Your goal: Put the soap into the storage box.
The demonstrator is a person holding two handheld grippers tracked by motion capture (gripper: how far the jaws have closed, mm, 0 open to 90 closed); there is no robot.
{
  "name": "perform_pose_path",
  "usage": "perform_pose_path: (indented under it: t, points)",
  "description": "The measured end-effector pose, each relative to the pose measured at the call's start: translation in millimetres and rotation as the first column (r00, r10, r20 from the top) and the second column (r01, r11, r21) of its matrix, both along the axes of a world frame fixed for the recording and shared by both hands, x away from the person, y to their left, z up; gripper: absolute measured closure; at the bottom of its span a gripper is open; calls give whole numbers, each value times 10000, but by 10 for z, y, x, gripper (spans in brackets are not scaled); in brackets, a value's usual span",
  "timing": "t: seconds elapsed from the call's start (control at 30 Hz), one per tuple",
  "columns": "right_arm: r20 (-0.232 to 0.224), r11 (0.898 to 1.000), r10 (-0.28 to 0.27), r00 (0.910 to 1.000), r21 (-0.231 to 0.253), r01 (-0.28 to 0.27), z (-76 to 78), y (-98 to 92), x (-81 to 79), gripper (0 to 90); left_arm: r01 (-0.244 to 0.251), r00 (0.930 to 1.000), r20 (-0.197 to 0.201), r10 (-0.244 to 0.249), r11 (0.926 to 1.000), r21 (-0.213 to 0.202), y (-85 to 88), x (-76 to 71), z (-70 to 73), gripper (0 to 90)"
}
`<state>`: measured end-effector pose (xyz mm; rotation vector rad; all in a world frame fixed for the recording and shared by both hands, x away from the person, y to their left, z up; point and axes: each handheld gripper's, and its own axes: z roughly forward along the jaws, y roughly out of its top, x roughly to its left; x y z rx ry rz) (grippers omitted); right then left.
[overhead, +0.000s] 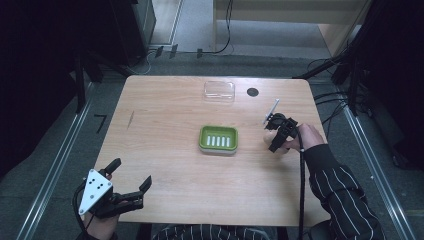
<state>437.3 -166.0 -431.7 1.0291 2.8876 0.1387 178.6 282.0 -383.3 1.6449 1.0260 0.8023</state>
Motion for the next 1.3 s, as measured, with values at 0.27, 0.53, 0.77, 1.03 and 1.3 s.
perform_pose_path:
  t: [0.27, 0.53, 0.77, 1.03, 1.3]
  points:
    - [229, 9991, 422, 9988, 35, -423, 70, 101, -1, 336, -18, 10000, -1, 18, 10000, -6, 1, 1, -1, 0]
    - [355, 9951, 984, 9945, 43, -986, 119, 240, -1, 336, -13, 10000, -14, 13, 10000, -11, 0, 3, -3, 0]
    - [445, 9915, 1286, 9907, 134, -1293, 183, 324, 7, 336, -26, 10000, -9, 26, 10000, -9, 2, 2, -2, 0]
    - [603, 9847, 1720, 9833, 177, -1733, 265, 437, 6, 336, -29, 10000, -5, 29, 10000, -2, 1, 3, -3, 0]
    - [621, 9764, 2149, 9747, 97, -2159, 302, 577, 19, 336, -40, 10000, 0, 40, 10000, 15, 9, 2, -3, 0]
